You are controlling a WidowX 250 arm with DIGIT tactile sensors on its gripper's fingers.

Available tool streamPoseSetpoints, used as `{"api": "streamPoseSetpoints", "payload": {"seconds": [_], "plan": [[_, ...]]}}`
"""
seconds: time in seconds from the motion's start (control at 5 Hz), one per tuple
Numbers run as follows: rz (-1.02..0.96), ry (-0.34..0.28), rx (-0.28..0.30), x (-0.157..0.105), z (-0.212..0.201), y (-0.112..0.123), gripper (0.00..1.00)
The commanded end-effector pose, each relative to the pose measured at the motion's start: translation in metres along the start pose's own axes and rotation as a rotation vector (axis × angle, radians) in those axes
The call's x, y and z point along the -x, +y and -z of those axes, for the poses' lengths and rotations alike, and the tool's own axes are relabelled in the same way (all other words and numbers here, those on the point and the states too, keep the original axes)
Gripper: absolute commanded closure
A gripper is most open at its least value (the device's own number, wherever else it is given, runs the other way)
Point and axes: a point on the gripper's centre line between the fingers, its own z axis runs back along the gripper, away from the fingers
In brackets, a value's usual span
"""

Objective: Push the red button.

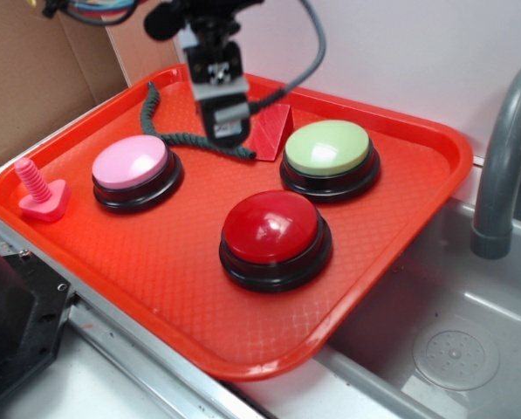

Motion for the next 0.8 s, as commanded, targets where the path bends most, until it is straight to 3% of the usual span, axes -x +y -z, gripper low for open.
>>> {"api": "streamPoseSetpoints", "payload": {"seconds": [0.0,0.6], "plan": [[-0.021,-0.057,-0.008,-0.0085,-0.0236,0.0027,0.0],[-0.012,-0.055,-0.045,-0.0106,-0.0274,0.0058,0.0]]}}
